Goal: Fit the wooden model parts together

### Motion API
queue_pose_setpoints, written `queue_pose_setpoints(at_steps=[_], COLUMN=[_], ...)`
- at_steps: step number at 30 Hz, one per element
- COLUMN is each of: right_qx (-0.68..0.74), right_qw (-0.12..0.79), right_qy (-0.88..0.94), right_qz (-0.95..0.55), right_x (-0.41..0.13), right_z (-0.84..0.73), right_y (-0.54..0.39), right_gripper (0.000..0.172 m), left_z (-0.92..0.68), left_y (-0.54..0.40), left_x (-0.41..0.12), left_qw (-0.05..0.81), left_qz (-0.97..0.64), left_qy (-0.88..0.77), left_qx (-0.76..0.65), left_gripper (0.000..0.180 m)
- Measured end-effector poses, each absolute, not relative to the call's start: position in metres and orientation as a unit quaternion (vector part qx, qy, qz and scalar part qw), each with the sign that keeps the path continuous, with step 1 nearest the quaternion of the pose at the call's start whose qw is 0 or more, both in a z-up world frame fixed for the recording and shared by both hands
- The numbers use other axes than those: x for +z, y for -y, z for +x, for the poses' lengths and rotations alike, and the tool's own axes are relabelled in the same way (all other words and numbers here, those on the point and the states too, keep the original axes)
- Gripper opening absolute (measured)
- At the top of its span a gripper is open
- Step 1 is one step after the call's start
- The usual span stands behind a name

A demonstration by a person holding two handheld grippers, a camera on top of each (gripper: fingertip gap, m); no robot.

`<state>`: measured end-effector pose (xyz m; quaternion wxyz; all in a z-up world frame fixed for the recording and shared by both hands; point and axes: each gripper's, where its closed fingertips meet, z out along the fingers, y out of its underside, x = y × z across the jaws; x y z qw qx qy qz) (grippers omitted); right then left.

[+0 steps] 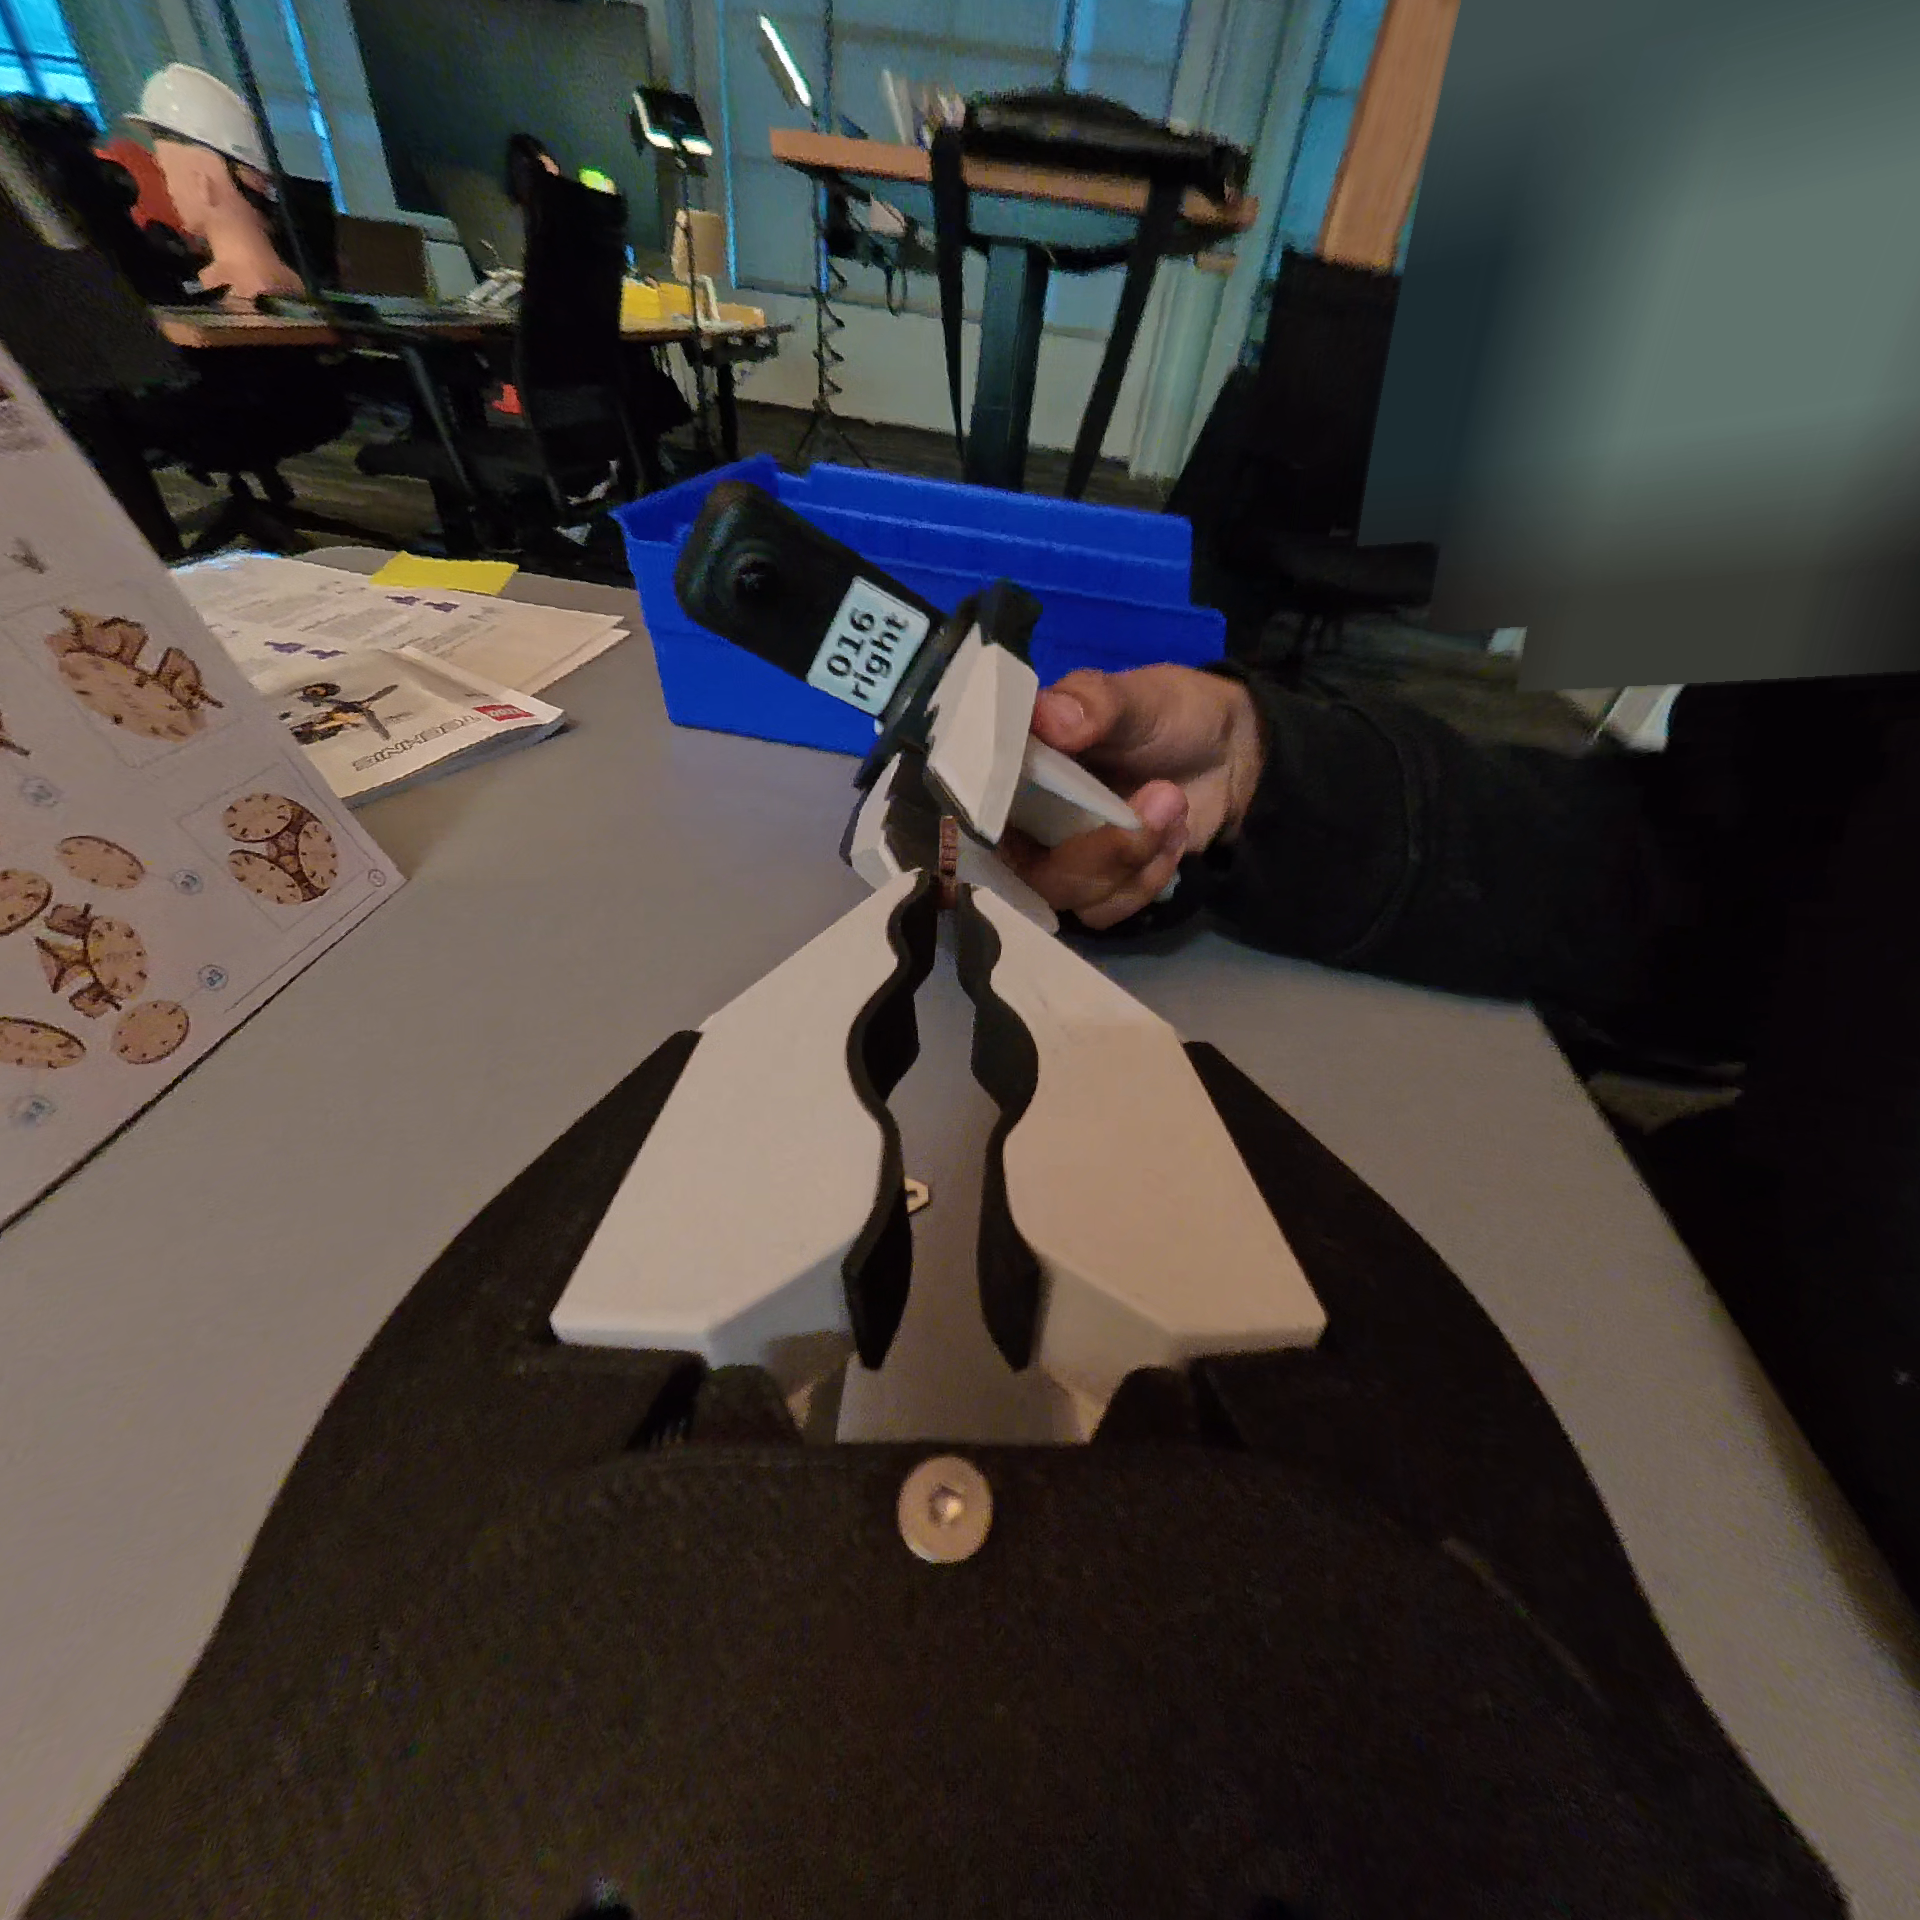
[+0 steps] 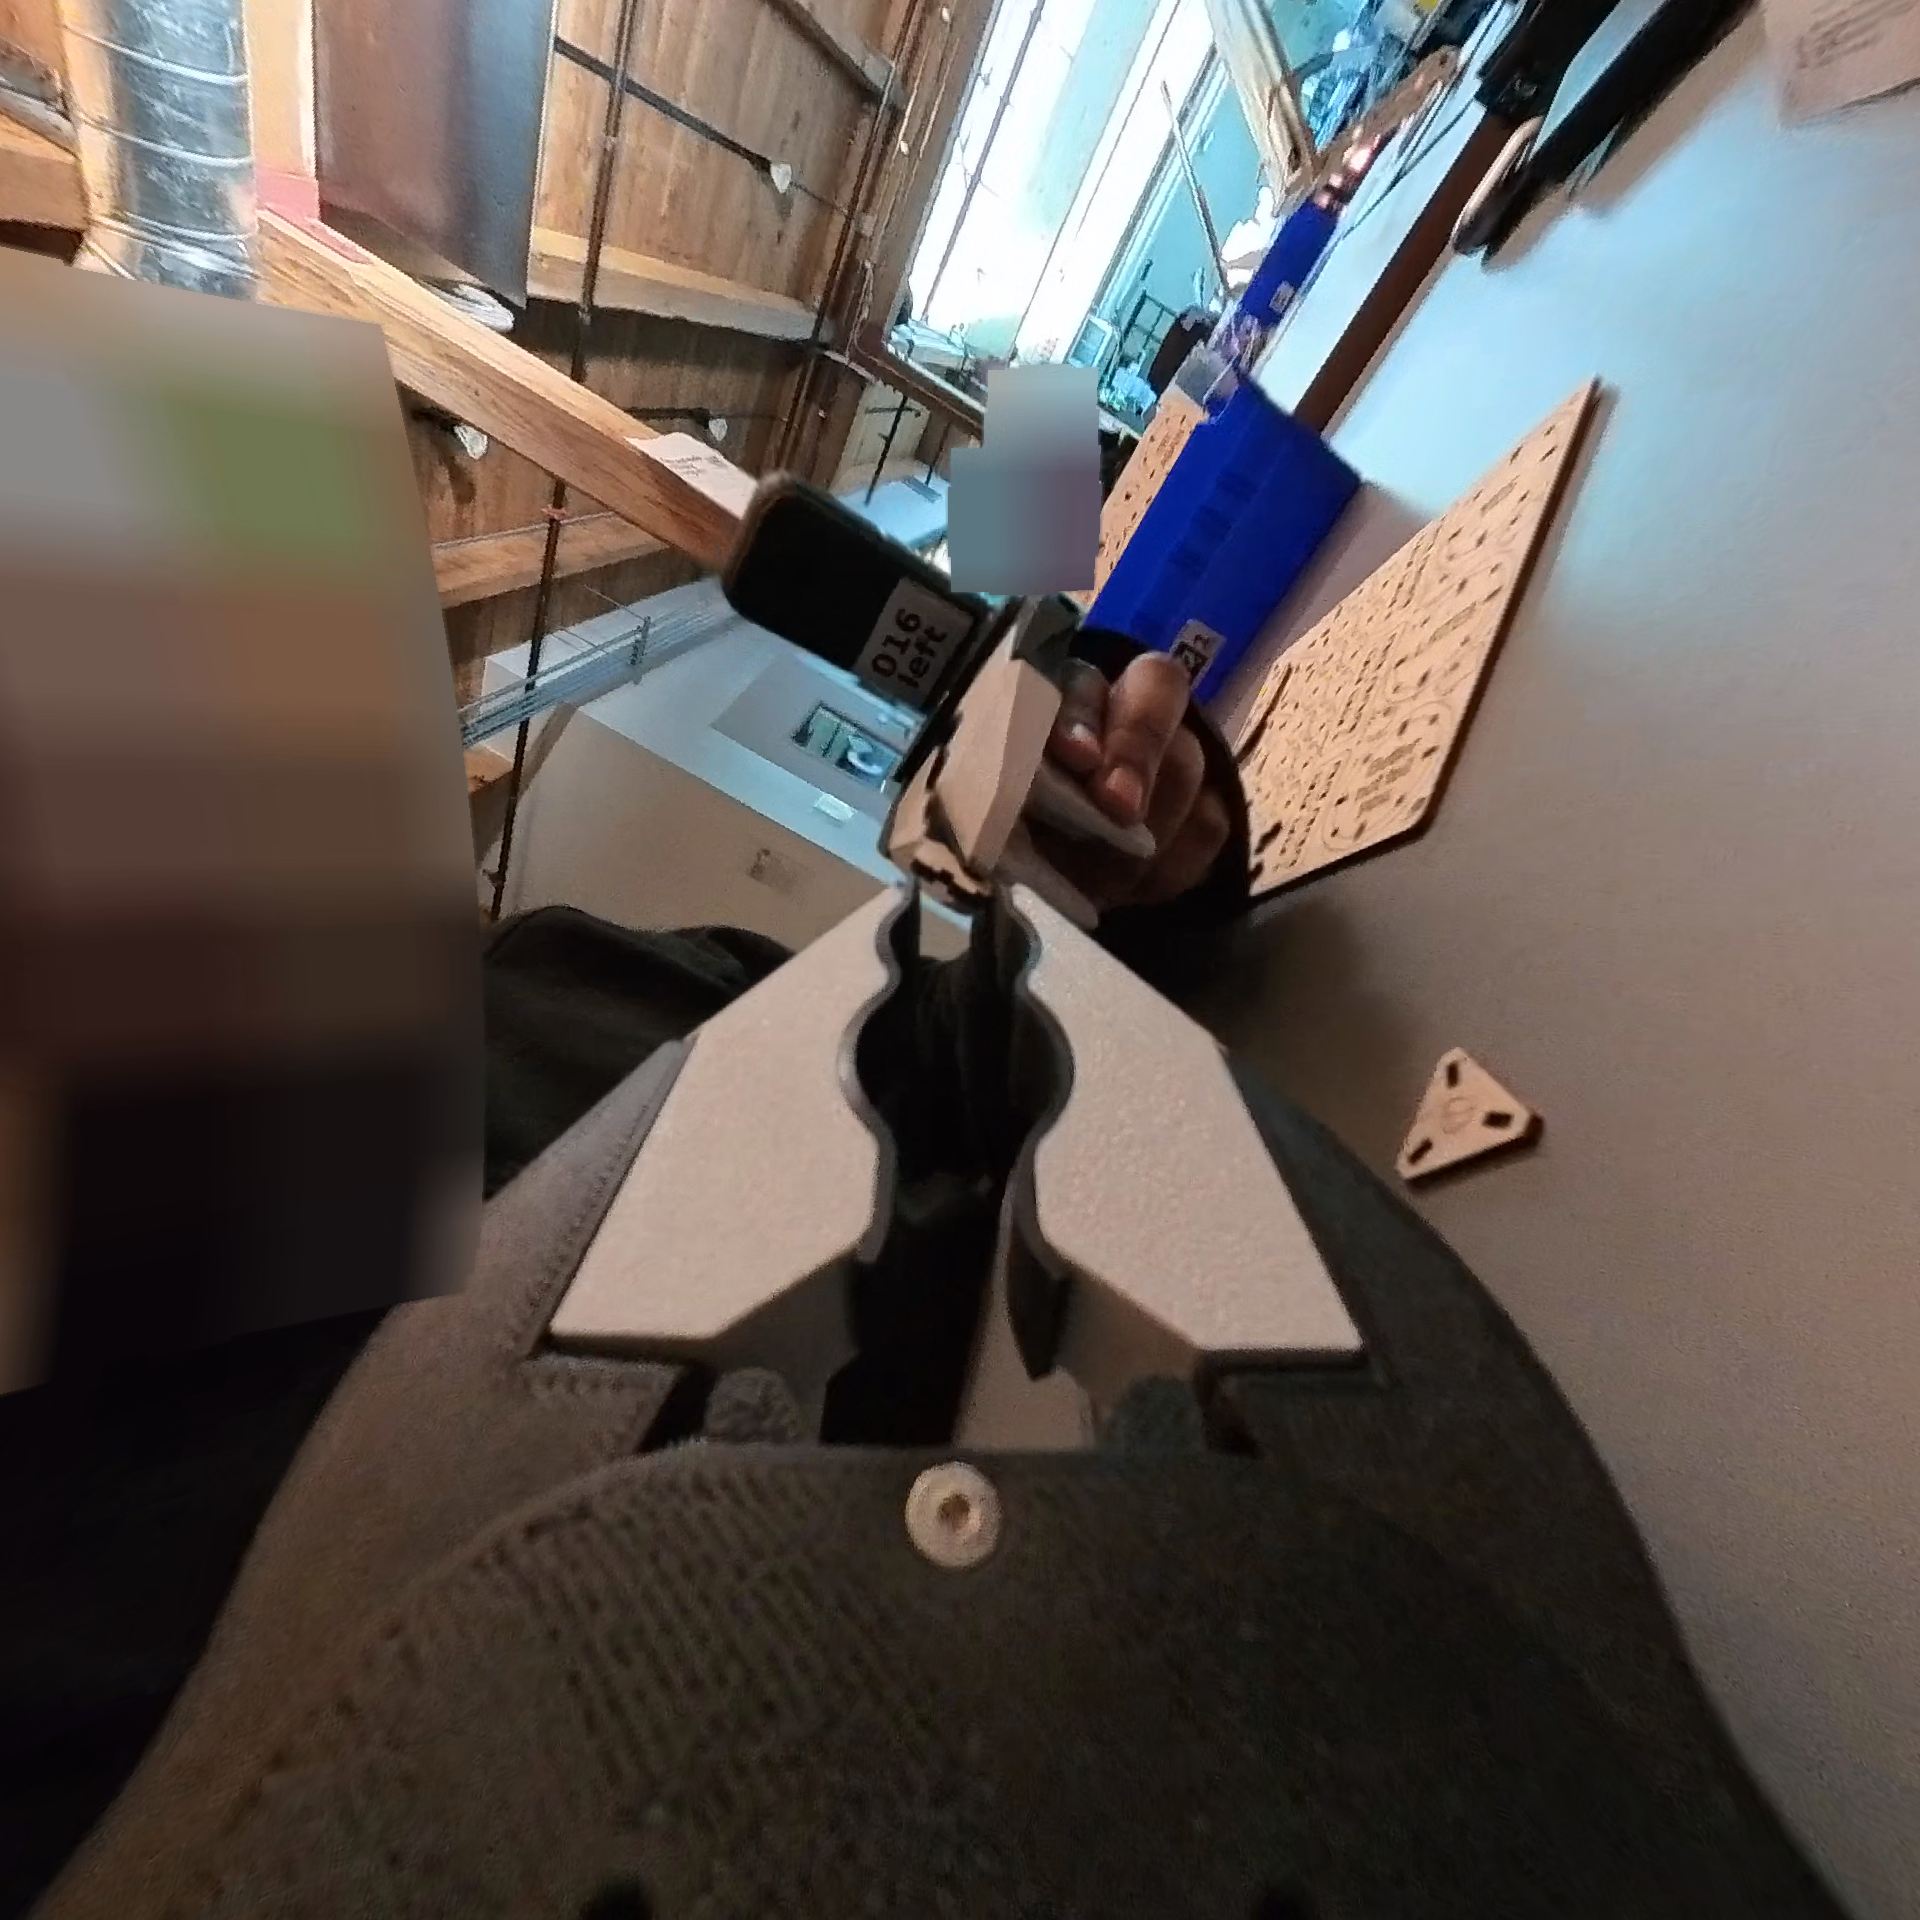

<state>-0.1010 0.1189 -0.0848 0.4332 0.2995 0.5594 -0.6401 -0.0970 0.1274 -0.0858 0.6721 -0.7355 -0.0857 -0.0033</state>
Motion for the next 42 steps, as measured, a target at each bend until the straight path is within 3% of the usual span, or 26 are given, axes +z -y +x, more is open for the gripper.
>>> queue_pose_setpoints(at_steps=[4, 7, 11, 15, 17, 19, 21, 30, 34, 36, 42], right_qx=[-0.689, -0.711, -0.742, -0.649, -0.586, -0.560, -0.553, -0.576, -0.582, -0.584, -0.593], right_qw=[0.379, 0.267, 0.065, -0.225, -0.335, -0.388, -0.377, -0.336, -0.321, -0.307, -0.300], right_qy=[-0.532, -0.577, -0.642, -0.727, -0.736, -0.727, -0.737, -0.740, -0.745, -0.750, -0.745], right_qz=[0.313, 0.300, 0.183, 0.007, -0.051, -0.086, -0.091, -0.081, -0.059, -0.051, -0.049], right_x=[-0.073, -0.071, -0.051, -0.063, -0.074, -0.079, -0.085, -0.084, -0.084, -0.087, -0.083], right_z=[-0.124, -0.133, -0.122, -0.105, -0.103, -0.100, -0.098, -0.093, -0.096, -0.097, -0.095], right_y=[-0.135, -0.139, -0.132, -0.118, -0.112, -0.107, -0.103, -0.103, -0.106, -0.107, -0.107], right_gripper=[0.016, 0.018, 0.025, 0.040, 0.037, 0.024, 0.015, 0.016, 0.024, 0.016, 0.015], left_z=[-0.110, -0.114, -0.109, -0.101, -0.100, -0.096, -0.091, -0.087, -0.086, -0.086, -0.084], left_y=[-0.120, -0.116, -0.120, -0.120, -0.119, -0.122, -0.125, -0.124, -0.123, -0.123, -0.123], left_x=[-0.075, -0.073, -0.075, -0.071, -0.072, -0.080, -0.086, -0.086, -0.081, -0.081, -0.078], left_qw=[0.707, 0.715, 0.704, 0.683, 0.673, 0.654, 0.638, 0.635, 0.641, 0.641, 0.640], left_qz=[-0.688, -0.664, -0.658, -0.593, -0.560, -0.573, -0.596, -0.607, -0.599, -0.600, -0.594], left_qy=[0.153, 0.184, 0.195, 0.238, 0.251, 0.254, 0.249, 0.232, 0.224, 0.226, 0.223], left_qx=[-0.063, -0.114, -0.182, -0.353, -0.413, -0.424, -0.419, -0.417, -0.423, -0.422, -0.433], left_gripper=[0.000, 0.000, 0.000, 0.000, 0.000, 0.000, 0.000, 0.000, 0.000, 0.000, 0.000])
